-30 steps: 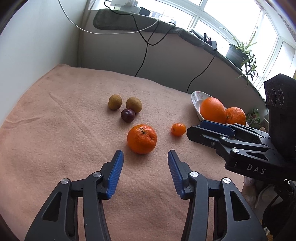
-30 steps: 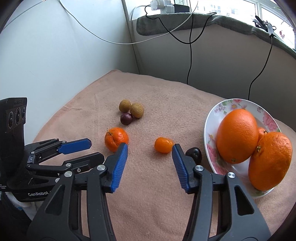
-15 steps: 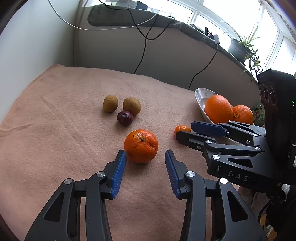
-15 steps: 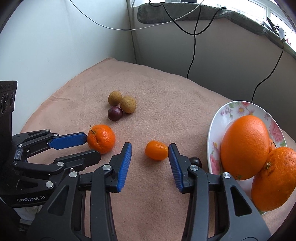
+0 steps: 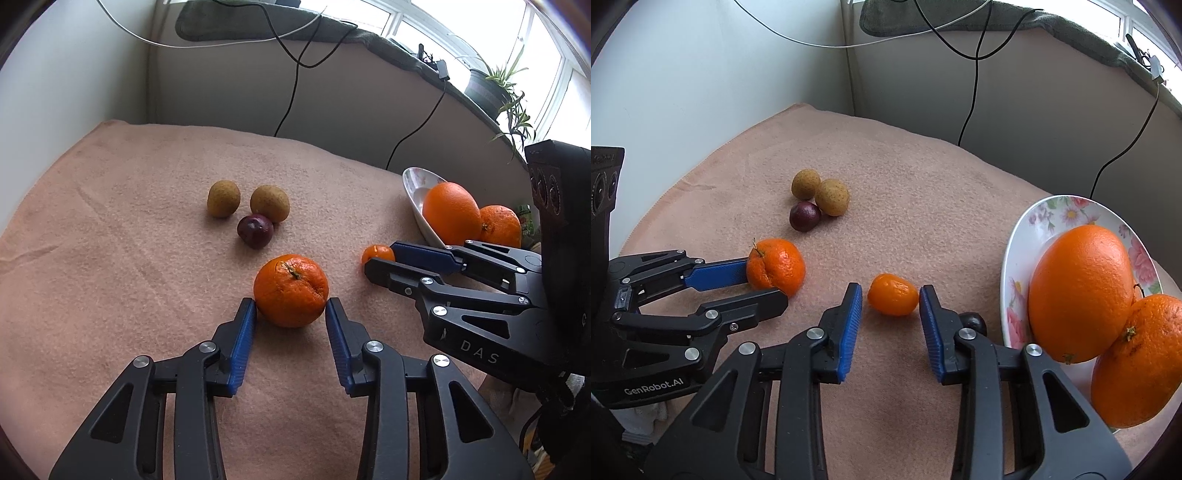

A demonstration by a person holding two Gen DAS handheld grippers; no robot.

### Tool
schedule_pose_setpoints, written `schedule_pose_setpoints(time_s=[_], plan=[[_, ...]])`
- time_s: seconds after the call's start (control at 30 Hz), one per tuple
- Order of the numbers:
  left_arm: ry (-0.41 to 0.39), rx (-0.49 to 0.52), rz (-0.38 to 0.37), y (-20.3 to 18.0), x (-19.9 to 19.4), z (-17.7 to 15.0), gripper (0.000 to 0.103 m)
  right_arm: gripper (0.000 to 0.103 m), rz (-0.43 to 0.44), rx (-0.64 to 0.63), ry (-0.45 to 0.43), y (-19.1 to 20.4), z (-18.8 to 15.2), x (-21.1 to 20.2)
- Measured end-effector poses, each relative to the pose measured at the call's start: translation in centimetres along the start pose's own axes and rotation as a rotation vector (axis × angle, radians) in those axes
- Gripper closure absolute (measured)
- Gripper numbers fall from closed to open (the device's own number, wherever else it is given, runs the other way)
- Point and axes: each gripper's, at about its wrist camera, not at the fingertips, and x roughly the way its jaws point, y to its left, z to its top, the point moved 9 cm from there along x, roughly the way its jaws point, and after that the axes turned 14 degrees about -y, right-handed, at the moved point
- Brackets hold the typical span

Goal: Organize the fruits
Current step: 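Grasp the tangerine with the left gripper while the right gripper grasps the kumquat, then carry the tangerine with the left gripper while the right gripper carries the kumquat into the plate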

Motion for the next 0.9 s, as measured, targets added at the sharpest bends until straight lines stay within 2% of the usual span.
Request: schedule_pose_setpoints(time_s=[0.57,0.9], plan=[[-0.027,0.000,-0.010,-0.4,-0.9,0.6,0.068,0.073,0.020,0.027,-0.041,0.0,0.6,-1.8],[-0.036,0.032,0.001,-1.1,-0.8,0.8,0.069,0.073,0.034,0.038,-0.077,-0.2,1.4,-3.3]])
